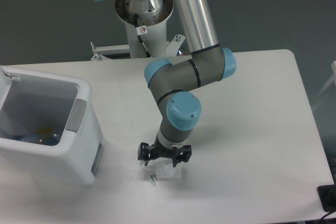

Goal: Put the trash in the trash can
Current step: 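Lower the gripper and pinch the bag's raised fold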

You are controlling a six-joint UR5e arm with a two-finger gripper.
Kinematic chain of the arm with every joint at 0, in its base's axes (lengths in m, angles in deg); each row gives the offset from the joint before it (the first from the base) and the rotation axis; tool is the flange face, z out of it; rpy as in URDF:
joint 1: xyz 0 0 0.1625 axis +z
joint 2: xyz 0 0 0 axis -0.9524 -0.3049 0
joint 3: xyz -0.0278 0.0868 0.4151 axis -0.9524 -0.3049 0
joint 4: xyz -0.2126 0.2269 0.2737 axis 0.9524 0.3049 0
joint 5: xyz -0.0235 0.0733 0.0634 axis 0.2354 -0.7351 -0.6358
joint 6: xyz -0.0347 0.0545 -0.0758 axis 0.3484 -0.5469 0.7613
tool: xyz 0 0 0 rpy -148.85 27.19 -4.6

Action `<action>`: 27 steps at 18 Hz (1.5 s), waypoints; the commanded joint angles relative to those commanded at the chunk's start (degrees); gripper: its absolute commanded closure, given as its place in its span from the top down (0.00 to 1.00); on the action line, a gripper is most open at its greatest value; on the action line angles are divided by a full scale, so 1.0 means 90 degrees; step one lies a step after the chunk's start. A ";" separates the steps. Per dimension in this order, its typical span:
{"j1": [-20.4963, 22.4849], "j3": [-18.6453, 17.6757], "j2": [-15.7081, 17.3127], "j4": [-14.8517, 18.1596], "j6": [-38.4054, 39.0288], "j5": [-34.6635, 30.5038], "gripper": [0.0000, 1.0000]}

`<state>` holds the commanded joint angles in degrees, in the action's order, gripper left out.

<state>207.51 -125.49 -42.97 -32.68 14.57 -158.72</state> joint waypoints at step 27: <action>0.0059 0.0058 -0.0156 -0.0019 0.0030 0.0254 0.00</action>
<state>208.04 -124.96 -44.37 -32.85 14.84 -156.44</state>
